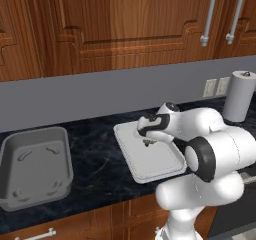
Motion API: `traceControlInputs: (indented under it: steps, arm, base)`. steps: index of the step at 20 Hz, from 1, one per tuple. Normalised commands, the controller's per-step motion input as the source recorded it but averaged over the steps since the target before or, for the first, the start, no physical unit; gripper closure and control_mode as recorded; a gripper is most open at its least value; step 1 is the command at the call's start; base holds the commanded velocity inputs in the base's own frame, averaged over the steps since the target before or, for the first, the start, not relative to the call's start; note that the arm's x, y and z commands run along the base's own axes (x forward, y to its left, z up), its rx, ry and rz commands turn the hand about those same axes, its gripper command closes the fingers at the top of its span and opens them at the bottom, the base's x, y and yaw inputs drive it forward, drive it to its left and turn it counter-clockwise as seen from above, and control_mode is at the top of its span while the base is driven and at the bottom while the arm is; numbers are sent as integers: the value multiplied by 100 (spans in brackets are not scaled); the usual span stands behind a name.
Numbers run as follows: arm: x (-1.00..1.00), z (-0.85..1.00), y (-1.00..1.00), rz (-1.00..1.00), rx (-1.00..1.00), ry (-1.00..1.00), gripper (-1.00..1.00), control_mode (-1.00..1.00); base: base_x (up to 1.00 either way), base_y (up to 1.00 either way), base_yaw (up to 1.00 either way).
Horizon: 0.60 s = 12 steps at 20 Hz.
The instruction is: Place one mushroom and one fish in each tupperware on the nearby counter, to pack two identical lunches.
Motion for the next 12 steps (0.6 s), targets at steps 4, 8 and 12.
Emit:
traceControlInputs:
  steps: [4, 8, 12]
  arm:
    - [57, -38, 13, 0, 0, 4, -100, -100]
    - [14, -6, 1, -1, 0, 0, -100, -100]
    - [-19, 46, -2, -1, 0, 0, -100, -100]
  base:
    - [0, 0, 0]
    - [0, 0, 0]
    - [0, 0, 0]
